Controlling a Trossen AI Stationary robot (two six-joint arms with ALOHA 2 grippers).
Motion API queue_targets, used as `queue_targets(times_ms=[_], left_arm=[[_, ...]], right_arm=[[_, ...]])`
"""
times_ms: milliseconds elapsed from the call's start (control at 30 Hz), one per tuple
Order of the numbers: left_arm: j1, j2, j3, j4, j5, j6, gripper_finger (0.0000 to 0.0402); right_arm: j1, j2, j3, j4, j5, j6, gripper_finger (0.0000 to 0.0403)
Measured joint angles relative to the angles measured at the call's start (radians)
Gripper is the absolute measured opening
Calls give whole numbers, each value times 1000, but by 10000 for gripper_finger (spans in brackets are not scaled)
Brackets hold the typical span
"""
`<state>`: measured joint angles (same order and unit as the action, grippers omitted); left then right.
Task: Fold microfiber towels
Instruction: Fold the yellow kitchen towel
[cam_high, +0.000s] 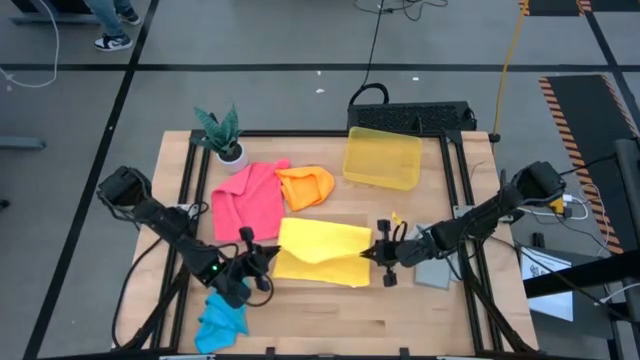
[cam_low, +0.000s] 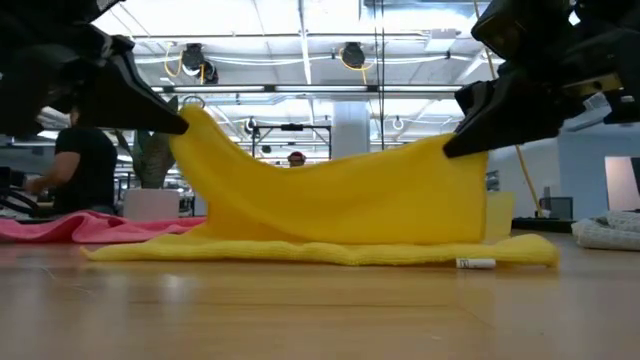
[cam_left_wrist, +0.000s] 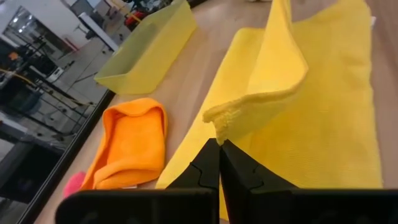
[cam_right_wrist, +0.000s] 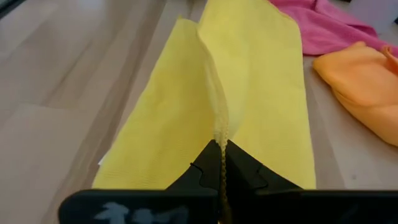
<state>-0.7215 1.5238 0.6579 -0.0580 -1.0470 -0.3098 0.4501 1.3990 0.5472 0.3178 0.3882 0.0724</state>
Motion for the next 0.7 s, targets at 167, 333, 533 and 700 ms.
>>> queue_targets(times_ms=[167,333,533,700], left_arm=[[-23,0,0,3,-18,-7,4],[-49,0,31,101,-106,39,3],[-109,0,154,322,75,313,3],[-170,0,292,377,199,436,2]], right_arm=[[40,-2,0,8,7,-14,0],[107,-49,18,6,110,-40,0],[228,-155,95,25,11,-42,0],[333,-181,140,210,-184,-73,0]])
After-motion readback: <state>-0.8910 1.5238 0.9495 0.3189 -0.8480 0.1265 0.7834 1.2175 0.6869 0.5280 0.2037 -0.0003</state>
